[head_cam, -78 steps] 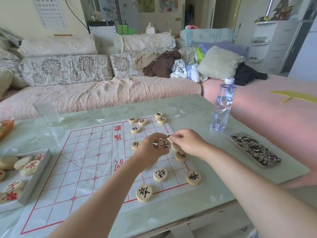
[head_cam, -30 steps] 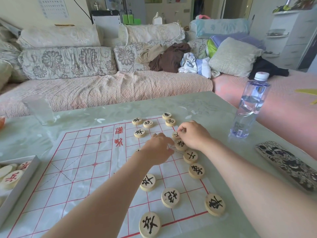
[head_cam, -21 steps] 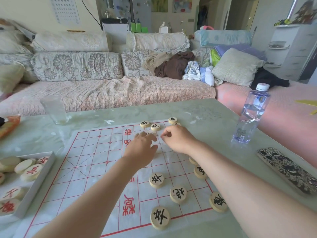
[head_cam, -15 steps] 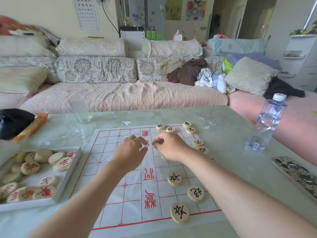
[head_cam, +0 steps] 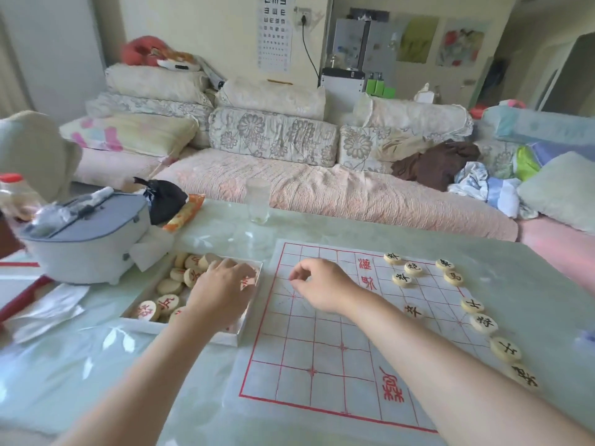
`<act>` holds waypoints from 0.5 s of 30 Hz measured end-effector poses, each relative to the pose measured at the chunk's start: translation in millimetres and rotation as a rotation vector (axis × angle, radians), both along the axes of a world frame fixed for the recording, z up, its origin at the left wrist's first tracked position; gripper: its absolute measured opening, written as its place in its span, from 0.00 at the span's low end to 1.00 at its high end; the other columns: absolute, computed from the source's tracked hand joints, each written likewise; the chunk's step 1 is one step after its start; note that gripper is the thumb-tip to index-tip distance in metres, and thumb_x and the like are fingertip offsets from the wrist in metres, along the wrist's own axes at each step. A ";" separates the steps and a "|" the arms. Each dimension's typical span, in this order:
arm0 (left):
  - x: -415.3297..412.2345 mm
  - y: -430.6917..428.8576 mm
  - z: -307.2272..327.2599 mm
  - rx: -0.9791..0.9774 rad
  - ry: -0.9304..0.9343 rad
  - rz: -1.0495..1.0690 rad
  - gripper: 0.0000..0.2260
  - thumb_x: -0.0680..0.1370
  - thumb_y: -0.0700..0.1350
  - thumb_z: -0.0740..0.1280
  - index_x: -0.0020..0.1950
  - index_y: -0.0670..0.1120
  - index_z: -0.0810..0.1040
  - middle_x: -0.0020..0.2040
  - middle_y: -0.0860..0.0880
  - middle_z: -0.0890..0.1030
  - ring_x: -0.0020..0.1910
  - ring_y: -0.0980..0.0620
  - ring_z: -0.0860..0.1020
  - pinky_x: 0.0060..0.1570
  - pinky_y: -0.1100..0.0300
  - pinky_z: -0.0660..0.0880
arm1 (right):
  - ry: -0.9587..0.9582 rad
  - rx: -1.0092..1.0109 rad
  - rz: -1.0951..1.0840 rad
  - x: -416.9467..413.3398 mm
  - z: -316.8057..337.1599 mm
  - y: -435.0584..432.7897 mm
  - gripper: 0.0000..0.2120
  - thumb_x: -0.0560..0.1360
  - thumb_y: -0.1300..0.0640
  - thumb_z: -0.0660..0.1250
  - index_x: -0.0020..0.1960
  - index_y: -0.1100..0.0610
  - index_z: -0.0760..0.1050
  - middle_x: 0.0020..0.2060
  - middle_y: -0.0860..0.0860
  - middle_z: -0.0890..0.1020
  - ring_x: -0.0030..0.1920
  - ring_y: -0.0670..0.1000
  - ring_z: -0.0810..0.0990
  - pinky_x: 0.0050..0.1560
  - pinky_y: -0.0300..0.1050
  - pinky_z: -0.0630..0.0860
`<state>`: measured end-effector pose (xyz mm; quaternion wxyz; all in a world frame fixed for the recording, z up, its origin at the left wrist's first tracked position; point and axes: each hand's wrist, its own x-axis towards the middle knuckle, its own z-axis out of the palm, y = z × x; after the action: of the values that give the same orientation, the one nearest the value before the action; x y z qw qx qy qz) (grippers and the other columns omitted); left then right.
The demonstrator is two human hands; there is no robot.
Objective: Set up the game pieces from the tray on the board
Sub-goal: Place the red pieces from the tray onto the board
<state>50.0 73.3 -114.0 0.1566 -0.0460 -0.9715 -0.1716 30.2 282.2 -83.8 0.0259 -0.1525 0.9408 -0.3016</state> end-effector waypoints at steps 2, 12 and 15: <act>1.5 -17.0 -0.3 -0.014 0.004 0.015 0.12 0.77 0.51 0.63 0.60 0.58 0.77 0.61 0.54 0.75 0.61 0.49 0.70 0.58 0.52 0.70 | 0.005 0.029 0.028 -6.0 0.2 -23.0 0.06 0.78 0.55 0.64 0.53 0.50 0.79 0.50 0.46 0.82 0.43 0.45 0.77 0.45 0.39 0.72; -0.2 -77.1 -18.8 -0.129 -0.286 0.042 0.20 0.79 0.54 0.59 0.71 0.51 0.66 0.73 0.50 0.63 0.69 0.45 0.63 0.64 0.50 0.68 | 0.060 0.291 0.077 -44.0 -16.1 -115.6 0.20 0.78 0.47 0.62 0.69 0.48 0.71 0.66 0.52 0.74 0.65 0.55 0.73 0.65 0.49 0.70; -2.1 -84.7 -21.5 -0.100 -0.334 0.022 0.17 0.80 0.51 0.57 0.68 0.50 0.68 0.71 0.51 0.64 0.66 0.44 0.68 0.62 0.50 0.68 | 0.122 0.441 0.084 -54.4 -28.4 -135.0 0.22 0.78 0.44 0.60 0.71 0.47 0.70 0.65 0.54 0.74 0.66 0.58 0.71 0.66 0.51 0.68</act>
<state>47.9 -11.4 -135.5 -0.0077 -0.0139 -0.9918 -0.1265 -24.2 147.2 -112.1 0.0144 -0.2002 0.9766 -0.0775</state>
